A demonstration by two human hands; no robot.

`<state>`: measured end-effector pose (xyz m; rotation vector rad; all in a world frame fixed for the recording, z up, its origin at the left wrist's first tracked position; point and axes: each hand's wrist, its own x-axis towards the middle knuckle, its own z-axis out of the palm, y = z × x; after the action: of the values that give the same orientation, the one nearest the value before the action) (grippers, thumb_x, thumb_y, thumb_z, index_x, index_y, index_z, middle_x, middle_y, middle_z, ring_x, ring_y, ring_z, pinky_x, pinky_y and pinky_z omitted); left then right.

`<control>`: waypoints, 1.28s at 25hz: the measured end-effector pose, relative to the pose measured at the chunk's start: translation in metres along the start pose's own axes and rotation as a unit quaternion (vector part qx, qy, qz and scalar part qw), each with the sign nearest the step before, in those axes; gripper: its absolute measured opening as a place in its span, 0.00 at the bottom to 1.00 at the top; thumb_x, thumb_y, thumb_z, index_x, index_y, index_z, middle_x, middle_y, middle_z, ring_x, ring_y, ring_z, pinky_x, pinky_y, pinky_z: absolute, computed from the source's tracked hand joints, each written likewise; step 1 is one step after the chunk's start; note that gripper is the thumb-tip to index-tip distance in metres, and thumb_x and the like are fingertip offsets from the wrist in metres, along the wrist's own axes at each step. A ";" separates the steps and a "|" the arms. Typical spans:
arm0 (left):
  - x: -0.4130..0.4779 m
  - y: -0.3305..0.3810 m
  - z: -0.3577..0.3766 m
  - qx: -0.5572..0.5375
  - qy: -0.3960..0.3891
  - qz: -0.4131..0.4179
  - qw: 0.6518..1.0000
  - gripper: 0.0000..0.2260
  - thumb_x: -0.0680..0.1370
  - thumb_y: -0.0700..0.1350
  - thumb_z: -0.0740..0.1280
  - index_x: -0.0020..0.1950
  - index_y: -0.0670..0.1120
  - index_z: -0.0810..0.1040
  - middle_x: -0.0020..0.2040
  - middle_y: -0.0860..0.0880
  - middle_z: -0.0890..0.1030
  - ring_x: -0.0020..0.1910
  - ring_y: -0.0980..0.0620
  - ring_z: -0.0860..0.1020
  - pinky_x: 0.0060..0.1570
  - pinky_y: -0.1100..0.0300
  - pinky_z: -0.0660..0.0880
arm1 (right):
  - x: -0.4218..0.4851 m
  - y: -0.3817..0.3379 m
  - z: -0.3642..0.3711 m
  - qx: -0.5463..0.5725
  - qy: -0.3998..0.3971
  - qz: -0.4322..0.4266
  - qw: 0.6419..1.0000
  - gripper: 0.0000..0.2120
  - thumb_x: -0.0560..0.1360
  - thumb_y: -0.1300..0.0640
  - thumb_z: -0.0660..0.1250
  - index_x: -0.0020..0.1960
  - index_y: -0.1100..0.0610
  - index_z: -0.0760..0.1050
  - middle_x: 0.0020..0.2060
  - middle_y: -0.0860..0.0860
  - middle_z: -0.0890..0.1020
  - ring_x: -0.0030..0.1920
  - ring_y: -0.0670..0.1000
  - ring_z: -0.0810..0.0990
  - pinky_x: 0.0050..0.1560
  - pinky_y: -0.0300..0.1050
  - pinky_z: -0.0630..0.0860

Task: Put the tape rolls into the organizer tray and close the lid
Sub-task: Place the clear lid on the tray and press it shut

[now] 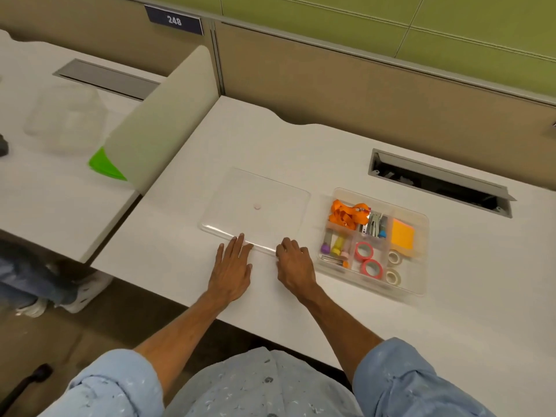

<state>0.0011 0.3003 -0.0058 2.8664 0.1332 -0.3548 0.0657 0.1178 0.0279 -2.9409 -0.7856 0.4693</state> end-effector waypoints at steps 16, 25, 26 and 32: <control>0.036 0.002 -0.068 -0.083 0.340 0.076 0.934 0.18 0.75 0.31 0.67 0.60 0.46 0.85 0.57 0.48 0.88 0.66 0.42 0.82 0.80 0.38 0.68 | -0.009 0.009 -0.046 0.270 0.220 -0.010 0.937 0.18 0.82 0.49 0.71 0.69 0.53 0.76 0.67 0.47 0.80 0.66 0.48 0.78 0.68 0.44 0.75; 0.060 0.037 -0.137 -0.092 0.439 0.120 0.886 0.12 0.77 0.40 0.62 0.54 0.53 0.80 0.49 0.54 0.84 0.55 0.47 0.81 0.74 0.45 0.65 | -0.006 0.033 -0.062 0.406 0.255 0.060 0.876 0.08 0.85 0.61 0.66 0.58 0.59 0.84 0.55 0.49 0.90 0.57 0.51 0.88 0.63 0.52 0.84; 0.064 0.043 -0.144 -0.089 0.444 0.109 0.885 0.16 0.78 0.41 0.62 0.62 0.54 0.79 0.58 0.53 0.84 0.64 0.49 0.80 0.79 0.43 0.62 | -0.006 0.036 -0.066 0.445 0.269 0.061 0.852 0.07 0.85 0.63 0.65 0.56 0.60 0.83 0.52 0.50 0.90 0.55 0.50 0.89 0.61 0.50 0.85; 0.077 0.070 -0.150 -0.231 0.449 -0.124 0.854 0.35 0.82 0.45 0.65 0.87 0.46 0.54 0.87 0.44 0.60 0.88 0.44 0.57 0.87 0.45 0.43 | -0.015 0.101 -0.088 0.594 0.251 0.107 0.757 0.09 0.86 0.65 0.62 0.60 0.64 0.80 0.46 0.62 0.89 0.44 0.58 0.89 0.45 0.44 0.80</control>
<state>0.1181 0.2761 0.1321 2.2859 0.6512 0.8847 0.1284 0.0239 0.1017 -1.7563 0.0163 0.0692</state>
